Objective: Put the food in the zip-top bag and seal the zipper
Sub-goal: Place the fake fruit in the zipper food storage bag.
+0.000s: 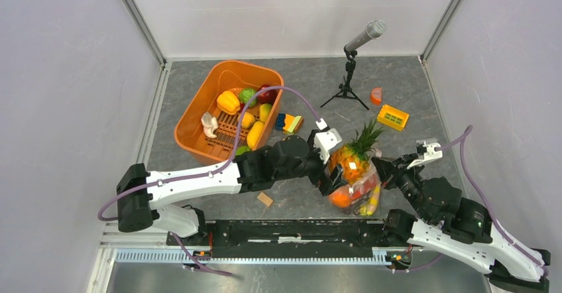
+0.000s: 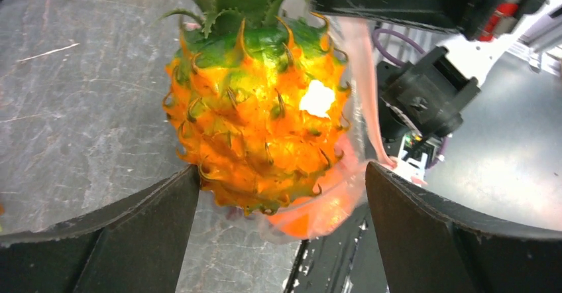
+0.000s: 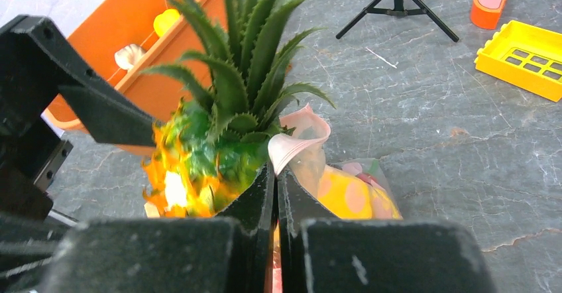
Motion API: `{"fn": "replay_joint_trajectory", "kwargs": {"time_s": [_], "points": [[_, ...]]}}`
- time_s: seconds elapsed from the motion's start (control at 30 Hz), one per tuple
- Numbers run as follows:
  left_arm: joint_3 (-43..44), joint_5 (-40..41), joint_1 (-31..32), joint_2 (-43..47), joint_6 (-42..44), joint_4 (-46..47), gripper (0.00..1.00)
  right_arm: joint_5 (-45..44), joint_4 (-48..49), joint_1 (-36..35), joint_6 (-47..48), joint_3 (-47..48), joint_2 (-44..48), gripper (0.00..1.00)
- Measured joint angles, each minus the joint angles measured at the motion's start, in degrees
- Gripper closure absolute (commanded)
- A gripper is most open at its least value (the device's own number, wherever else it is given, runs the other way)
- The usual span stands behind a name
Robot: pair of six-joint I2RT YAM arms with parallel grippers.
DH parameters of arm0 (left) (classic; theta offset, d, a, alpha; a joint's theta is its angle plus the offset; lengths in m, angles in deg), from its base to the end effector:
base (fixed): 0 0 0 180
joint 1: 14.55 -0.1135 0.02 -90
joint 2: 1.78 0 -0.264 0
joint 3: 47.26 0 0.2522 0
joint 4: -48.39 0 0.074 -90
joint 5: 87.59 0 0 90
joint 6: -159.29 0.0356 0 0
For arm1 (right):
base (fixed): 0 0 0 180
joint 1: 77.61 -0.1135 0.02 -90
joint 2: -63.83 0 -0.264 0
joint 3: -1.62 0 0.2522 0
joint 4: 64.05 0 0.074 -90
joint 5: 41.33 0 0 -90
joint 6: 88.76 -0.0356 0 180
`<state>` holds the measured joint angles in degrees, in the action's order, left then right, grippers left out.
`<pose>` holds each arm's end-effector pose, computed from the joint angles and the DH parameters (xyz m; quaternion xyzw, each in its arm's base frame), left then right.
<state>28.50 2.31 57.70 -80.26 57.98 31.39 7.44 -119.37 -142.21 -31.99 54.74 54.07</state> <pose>0.0982 -0.3070 0.3232 0.4151 0.7046 -0.3840 0.4287 0.0391 0.0277 0.3105 0.0168 0.7600 0.2644 0.5934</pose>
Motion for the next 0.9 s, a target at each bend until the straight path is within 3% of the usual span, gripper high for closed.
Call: {"fn": "replay_joint_trajectory", "kwargs": {"time_s": [0.23, 0.57, 0.9], "points": [[-0.13, -1.97, -4.09, -0.11, -0.35, 2.32, 0.0, -0.04, -1.16, 0.0, -0.15, -0.02, 0.09, 0.98], [1.9, -6.27, -4.39, -2.01, -0.17, 2.25, 0.0, 0.2, -1.42, 0.0, 0.04, -0.76, 1.42, 0.98], [-2.38, -8.59, -8.59, 8.52, -1.01, 4.35, 0.0, -0.22, -2.95, 0.0, -0.37, -0.83, 3.67, 0.98]]}}
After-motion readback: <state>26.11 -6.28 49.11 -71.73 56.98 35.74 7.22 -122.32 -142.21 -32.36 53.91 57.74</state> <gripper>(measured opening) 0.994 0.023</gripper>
